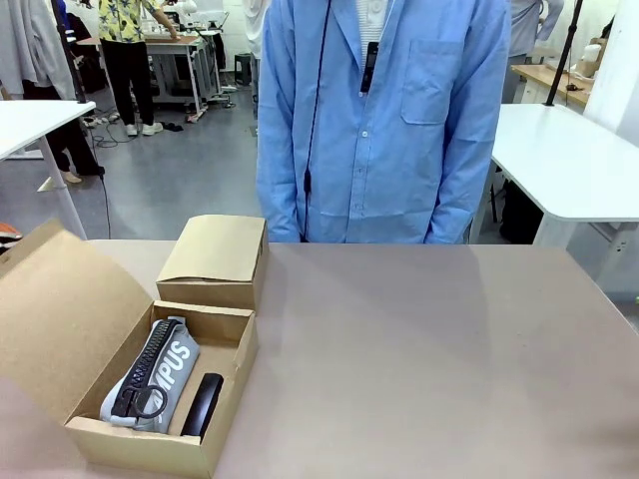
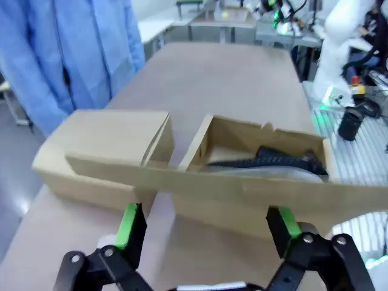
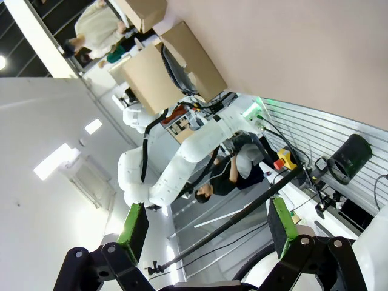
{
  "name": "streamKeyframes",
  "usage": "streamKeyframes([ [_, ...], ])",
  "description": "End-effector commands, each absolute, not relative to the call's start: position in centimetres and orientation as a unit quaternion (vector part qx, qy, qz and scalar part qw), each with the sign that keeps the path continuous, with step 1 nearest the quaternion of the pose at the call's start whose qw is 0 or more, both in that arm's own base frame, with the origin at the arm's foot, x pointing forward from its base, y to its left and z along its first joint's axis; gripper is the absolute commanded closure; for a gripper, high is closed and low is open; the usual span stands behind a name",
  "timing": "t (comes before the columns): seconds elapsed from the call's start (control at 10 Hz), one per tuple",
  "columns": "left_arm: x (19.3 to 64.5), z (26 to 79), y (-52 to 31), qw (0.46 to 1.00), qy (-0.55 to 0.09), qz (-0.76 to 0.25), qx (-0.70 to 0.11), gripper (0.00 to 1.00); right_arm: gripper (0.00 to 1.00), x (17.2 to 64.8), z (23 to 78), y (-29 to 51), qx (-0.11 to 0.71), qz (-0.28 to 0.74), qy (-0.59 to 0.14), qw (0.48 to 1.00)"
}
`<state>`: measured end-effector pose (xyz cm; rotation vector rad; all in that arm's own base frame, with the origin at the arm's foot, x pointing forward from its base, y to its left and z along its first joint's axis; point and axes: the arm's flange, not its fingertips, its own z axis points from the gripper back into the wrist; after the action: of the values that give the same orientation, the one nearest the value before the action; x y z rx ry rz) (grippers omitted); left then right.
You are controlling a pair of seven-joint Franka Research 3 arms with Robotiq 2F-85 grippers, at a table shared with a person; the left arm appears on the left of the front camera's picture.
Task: Place items inside the box.
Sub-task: Close the lid of the Mailer Box closest to the robot.
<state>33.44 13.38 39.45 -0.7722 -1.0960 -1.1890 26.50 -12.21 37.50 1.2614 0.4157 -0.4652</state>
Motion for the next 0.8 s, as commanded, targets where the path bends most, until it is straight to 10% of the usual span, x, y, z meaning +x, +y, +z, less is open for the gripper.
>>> streamKeyframes([
  [0.0, 31.8, 41.3, 8.0, 0.589, -0.49, -0.535, -0.355, 0.0, 0.0, 26.6, 38.0, -12.2, 0.59, -0.212, 0.184, 0.757],
  [0.7, 23.4, 32.2, -5.1, 0.584, -0.367, -0.624, -0.367, 0.0, 0.0, 26.6, 38.0, -12.2, 0.59, -0.212, 0.184, 0.757],
])
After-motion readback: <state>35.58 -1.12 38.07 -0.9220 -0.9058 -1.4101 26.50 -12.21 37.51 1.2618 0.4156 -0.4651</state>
